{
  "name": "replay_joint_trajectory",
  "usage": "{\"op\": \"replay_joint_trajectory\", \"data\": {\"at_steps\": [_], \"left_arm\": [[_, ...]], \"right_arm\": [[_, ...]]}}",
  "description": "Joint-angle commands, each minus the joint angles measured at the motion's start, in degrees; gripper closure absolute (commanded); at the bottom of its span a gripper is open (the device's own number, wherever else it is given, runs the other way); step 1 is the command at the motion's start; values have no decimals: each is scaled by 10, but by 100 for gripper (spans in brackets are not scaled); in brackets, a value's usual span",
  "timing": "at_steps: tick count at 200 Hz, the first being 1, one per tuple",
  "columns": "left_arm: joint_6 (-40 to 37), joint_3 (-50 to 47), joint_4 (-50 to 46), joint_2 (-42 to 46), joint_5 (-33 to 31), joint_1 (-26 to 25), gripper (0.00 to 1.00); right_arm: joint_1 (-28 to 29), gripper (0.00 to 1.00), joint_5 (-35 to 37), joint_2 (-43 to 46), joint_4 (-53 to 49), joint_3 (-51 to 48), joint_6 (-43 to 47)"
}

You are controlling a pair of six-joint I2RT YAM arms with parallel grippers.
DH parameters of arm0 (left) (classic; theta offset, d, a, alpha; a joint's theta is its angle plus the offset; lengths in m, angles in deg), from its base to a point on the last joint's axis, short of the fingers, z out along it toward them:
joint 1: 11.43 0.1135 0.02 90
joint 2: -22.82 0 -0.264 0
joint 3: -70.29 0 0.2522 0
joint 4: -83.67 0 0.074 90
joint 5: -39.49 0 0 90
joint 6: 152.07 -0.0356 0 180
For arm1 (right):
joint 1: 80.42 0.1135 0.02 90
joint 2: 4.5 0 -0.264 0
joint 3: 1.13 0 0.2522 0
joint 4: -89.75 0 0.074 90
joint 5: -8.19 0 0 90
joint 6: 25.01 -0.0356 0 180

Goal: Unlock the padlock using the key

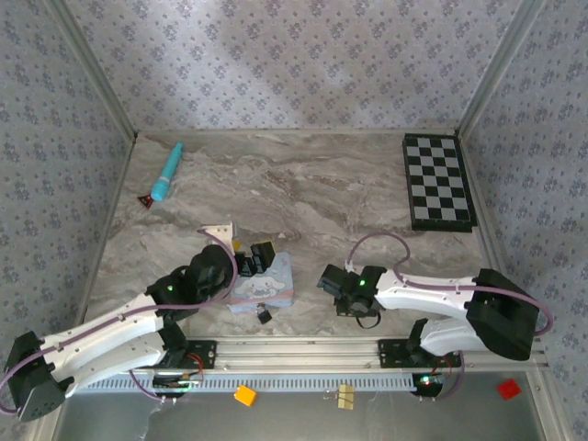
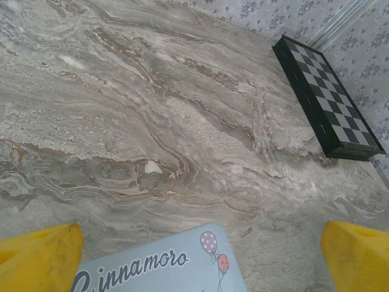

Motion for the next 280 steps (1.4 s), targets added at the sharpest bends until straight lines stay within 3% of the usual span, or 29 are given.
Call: {"op": "replay_joint_trajectory", "data": {"at_steps": [1, 25, 71, 108, 137, 192, 233, 280], "left_arm": [[-2, 0, -1, 1, -12, -4, 0], [-2, 4, -1, -5, -12, -3, 0], [0, 26, -6, -28, -6, -3, 0], [5, 50, 17, -59, 29, -4, 0], [-4, 74, 59, -78, 85, -3, 0], [-48, 95, 142, -102, 194, -4, 2], [-28, 90, 168, -115, 218, -4, 12], [-14, 84, 187, -123, 225, -4, 31]], "right_arm": [[4, 89, 31, 4, -17, 13, 25], [3, 100, 48, 19, -31, 19, 53], [14, 100, 122, 109, -40, 53, 194], [24, 100, 141, 203, 61, 62, 346], [20, 100, 159, 212, 139, 72, 406], [8, 100, 121, 178, 282, 80, 433], [-1, 100, 68, 186, 335, 67, 419], [-11, 100, 33, 194, 376, 32, 393]]}}
